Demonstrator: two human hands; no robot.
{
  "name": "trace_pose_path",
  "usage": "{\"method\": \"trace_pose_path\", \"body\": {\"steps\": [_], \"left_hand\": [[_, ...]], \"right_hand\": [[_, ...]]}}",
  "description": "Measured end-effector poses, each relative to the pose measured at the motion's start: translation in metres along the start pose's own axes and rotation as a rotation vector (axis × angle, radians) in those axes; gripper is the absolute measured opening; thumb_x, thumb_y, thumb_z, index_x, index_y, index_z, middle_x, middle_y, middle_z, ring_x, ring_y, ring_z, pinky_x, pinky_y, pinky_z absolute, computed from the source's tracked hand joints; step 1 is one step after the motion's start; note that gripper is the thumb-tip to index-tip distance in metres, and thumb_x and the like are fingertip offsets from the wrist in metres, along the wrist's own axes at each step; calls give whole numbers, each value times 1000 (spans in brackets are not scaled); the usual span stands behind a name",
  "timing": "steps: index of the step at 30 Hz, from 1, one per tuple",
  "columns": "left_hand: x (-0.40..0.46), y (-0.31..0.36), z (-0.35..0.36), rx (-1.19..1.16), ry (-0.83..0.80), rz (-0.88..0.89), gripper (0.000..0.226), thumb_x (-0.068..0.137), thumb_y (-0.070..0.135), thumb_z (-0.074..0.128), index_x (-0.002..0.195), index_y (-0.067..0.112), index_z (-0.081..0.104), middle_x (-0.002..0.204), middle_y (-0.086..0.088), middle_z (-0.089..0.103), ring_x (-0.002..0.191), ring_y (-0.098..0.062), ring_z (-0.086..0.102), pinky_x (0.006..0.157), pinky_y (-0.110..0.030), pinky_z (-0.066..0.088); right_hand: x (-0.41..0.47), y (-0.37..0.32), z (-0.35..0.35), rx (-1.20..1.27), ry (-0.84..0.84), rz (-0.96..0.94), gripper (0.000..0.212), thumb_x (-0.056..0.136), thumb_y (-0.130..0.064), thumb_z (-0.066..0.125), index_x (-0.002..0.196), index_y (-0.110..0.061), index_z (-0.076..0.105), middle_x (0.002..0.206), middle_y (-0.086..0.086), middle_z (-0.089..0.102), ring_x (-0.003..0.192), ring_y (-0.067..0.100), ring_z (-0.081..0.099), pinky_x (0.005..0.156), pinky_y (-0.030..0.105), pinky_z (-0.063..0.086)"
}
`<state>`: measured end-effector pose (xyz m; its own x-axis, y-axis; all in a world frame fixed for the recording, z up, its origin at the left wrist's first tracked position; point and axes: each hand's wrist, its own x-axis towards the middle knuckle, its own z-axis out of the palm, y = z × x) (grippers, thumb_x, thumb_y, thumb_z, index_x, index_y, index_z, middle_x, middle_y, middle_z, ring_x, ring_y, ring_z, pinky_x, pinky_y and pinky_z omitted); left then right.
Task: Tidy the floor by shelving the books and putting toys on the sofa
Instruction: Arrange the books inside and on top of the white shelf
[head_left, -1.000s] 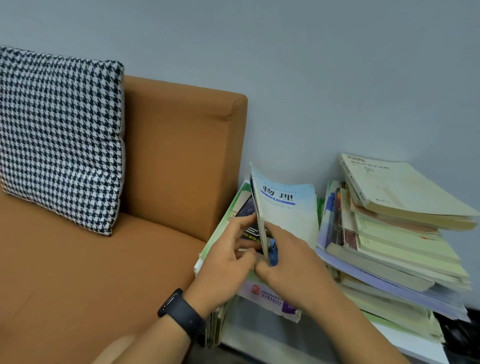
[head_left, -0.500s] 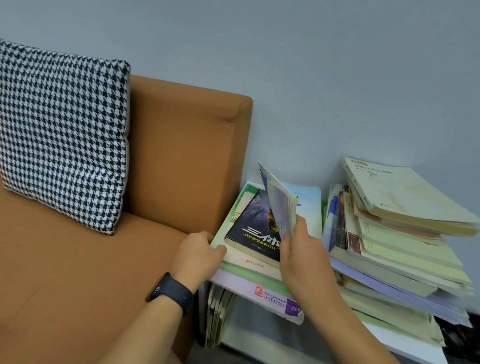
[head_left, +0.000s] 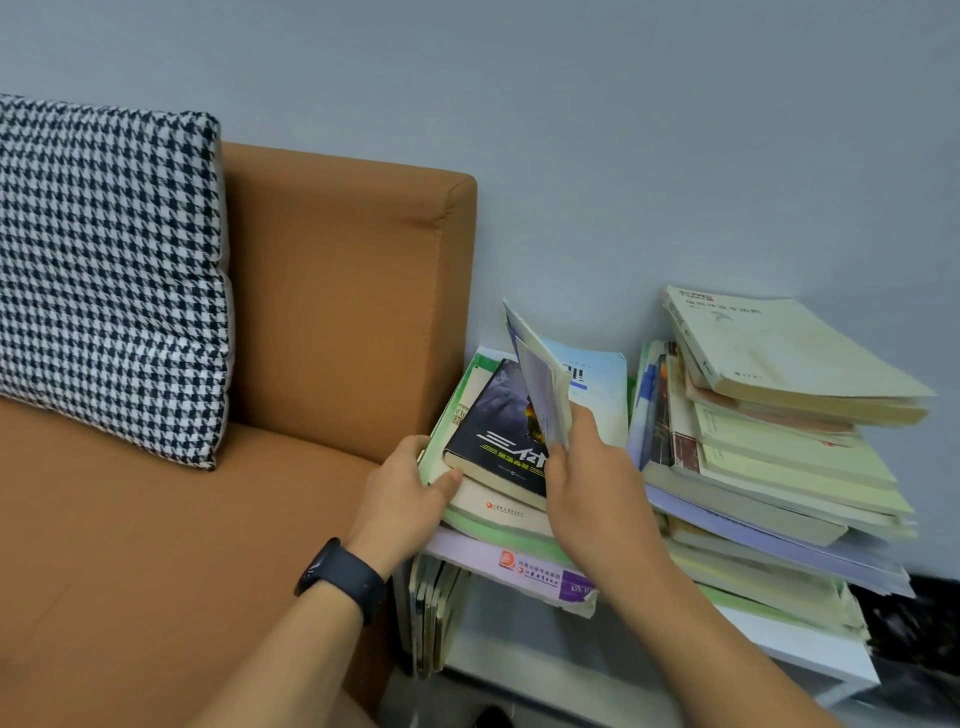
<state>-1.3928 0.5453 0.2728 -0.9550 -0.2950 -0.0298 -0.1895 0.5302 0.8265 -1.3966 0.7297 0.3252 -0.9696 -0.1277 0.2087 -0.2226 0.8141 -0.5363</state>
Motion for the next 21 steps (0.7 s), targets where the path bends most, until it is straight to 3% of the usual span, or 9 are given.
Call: {"method": "trace_pose_path", "body": {"steps": [3,5,7,10,12,15,21], "left_hand": [[0,0,-1,11,8,22,25,101,31,56,126,26,59,104,14,66,93,-12,61,75,-28,48],[1,0,-1,-149,1,8,20,103,30,53,118,22,65,96,7,72,85,-15,69,72,-37,59],[-4,6,-3,-335,14,18,21,105,27,50,111,19,69,88,2,74,75,-8,70,60,-28,58],[-11,18,-4,-390,23,175,25,106,35,45,114,28,68,97,10,75,89,-2,69,73,-21,52],[-19,25,-1,-540,-109,203,26,104,30,49,128,30,61,108,8,75,100,-9,70,79,-21,56],[-26,30,-1,-643,-293,209,45,102,19,55,144,33,48,126,6,70,114,-13,68,90,-30,58],[-26,28,-1,-835,-477,48,55,102,8,53,149,35,42,135,-5,65,122,-30,64,98,-59,52]], "right_hand": [[3,0,-3,-21,-11,-17,12,105,-21,39,117,-19,40,73,-2,52,71,30,59,63,40,48],[2,0,-6,-20,-20,-9,5,106,-21,39,110,-20,37,69,-6,45,64,23,52,56,37,40],[-1,-2,-8,-7,-17,-20,6,106,-21,39,105,-24,34,68,-8,45,62,22,49,56,37,38],[-1,1,-7,-11,-6,-44,5,106,-20,39,104,-23,34,66,-7,46,64,26,51,59,37,37],[-1,3,-8,-2,-3,-36,3,106,-20,39,105,-20,37,65,-5,47,59,20,48,53,35,33],[-1,3,-11,39,23,-29,6,105,-19,41,101,-20,37,64,-4,47,53,9,42,45,22,23],[-1,1,-8,34,20,-35,9,106,-21,40,103,-24,32,64,-8,44,53,6,40,49,28,25]]}}
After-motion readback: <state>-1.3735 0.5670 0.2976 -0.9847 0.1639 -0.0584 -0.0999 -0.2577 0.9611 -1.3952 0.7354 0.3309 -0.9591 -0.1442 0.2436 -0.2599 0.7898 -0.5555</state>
